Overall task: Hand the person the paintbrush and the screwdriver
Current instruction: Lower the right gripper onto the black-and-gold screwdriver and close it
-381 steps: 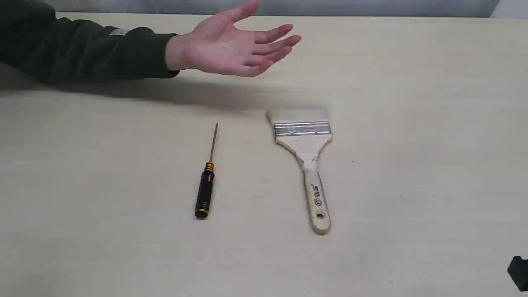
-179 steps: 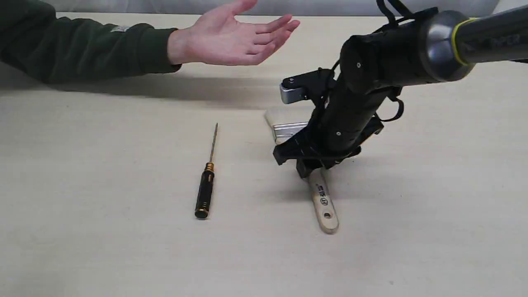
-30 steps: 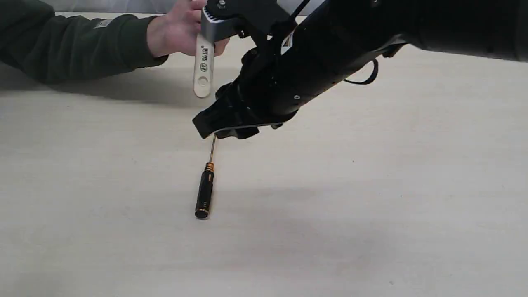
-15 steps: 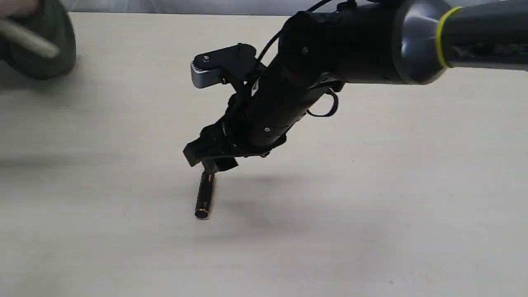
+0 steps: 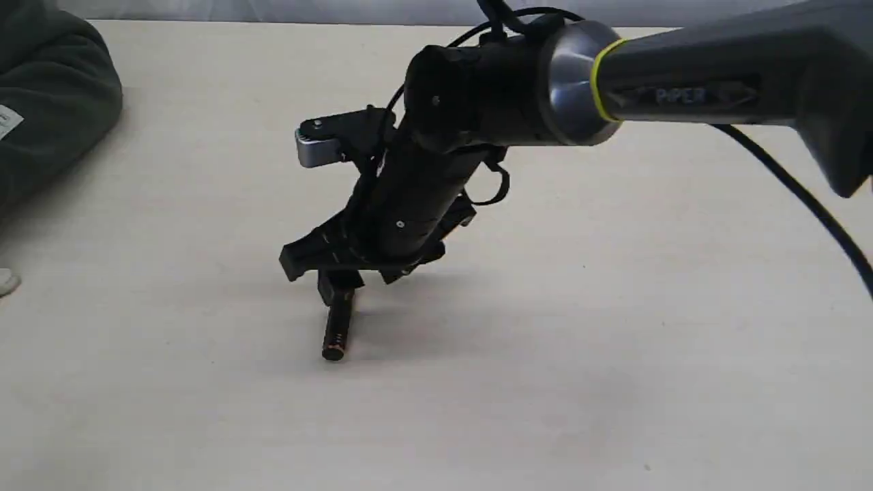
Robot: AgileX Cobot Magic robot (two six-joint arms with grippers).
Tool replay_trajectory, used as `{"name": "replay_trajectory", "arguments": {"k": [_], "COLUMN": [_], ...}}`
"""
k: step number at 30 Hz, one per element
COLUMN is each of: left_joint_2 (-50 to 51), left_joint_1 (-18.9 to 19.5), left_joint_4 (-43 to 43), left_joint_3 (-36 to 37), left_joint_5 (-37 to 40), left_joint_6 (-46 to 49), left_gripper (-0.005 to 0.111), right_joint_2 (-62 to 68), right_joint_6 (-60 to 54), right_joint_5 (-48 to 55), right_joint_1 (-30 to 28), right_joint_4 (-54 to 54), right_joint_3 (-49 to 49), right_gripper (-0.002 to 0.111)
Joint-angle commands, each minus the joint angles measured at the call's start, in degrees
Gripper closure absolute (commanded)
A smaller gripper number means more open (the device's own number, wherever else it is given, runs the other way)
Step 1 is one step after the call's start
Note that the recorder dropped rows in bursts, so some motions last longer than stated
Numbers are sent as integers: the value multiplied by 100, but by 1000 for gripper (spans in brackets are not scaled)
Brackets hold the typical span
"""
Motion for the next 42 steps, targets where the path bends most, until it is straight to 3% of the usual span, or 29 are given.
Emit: {"name": "replay_trajectory", "arguments": {"k": [1,35,42], "left_joint_2": [-14,-14,-14], "left_joint_1": [-37,-37,-37], "left_joint_4": [-27,-15,-29], "left_joint_3": [12,12,12], "left_joint_5": [-57,-71,-59], "left_joint_6": [-12,-12,-12], "left_gripper": [107,107,107], "right_joint_2": [105,131,237], "right_joint_6": [85,425,1094], "right_joint_5": [65,20,268], "right_joint_1": [5,307,333], "right_joint_4": [-19,-302,-1162], "right_joint_3": [-56,-71,-71], "right_gripper": [49,53,53]}}
